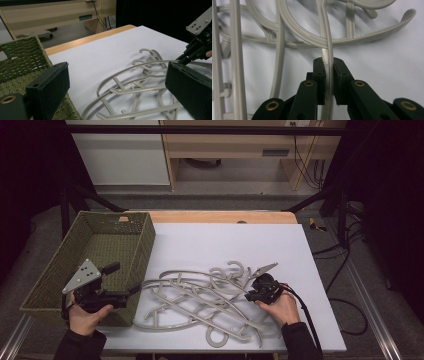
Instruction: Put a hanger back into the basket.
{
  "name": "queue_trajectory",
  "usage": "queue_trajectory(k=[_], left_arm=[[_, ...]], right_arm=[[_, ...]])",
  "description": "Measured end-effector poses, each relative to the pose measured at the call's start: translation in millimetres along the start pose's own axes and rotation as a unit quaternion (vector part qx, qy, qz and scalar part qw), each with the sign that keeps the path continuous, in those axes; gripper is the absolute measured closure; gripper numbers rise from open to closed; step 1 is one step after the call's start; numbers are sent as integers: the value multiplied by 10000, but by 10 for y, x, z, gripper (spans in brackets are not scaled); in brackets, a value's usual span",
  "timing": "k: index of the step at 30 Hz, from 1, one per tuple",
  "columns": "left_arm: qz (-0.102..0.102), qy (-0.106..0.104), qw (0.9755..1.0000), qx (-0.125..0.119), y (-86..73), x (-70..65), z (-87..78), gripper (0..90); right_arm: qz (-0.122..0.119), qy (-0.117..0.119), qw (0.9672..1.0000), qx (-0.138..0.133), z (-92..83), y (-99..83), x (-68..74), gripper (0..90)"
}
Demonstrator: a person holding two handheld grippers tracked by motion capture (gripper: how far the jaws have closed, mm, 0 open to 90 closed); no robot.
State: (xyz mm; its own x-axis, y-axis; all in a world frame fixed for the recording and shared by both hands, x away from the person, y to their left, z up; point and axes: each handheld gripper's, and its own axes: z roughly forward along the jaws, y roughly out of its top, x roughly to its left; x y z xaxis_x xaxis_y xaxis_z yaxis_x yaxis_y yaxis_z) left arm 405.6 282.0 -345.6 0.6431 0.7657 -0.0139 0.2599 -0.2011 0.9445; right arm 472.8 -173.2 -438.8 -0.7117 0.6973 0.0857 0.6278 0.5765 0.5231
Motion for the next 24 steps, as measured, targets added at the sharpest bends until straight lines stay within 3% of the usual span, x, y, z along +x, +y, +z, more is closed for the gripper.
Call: queue_trajectory(k=[6, 11, 18, 19, 23, 24], left_arm=[[12, -25, 10000, 29, -3, -11, 9, 55], [38, -76, 10000, 45, 8, -28, 7, 55], [123, -299, 9994, 129, 44, -98, 9, 58], [160, -352, 9991, 176, 53, -122, 14, 58], [255, -541, 9977, 327, 89, -209, 31, 62], [290, -608, 9971, 369, 98, -235, 35, 67]], right_arm=[[58, 10, 9995, -307, -124, -8, -8, 820], [-69, 147, 9988, -453, -255, -15, -6, 820], [-593, 318, 9950, -743, -464, -10, 76, 819], [-798, 417, 9927, -806, -532, -4, 126, 819], [-1028, 503, 9898, -851, -596, 7, 193, 819], [-1252, 576, 9868, -855, -641, 19, 260, 819]])
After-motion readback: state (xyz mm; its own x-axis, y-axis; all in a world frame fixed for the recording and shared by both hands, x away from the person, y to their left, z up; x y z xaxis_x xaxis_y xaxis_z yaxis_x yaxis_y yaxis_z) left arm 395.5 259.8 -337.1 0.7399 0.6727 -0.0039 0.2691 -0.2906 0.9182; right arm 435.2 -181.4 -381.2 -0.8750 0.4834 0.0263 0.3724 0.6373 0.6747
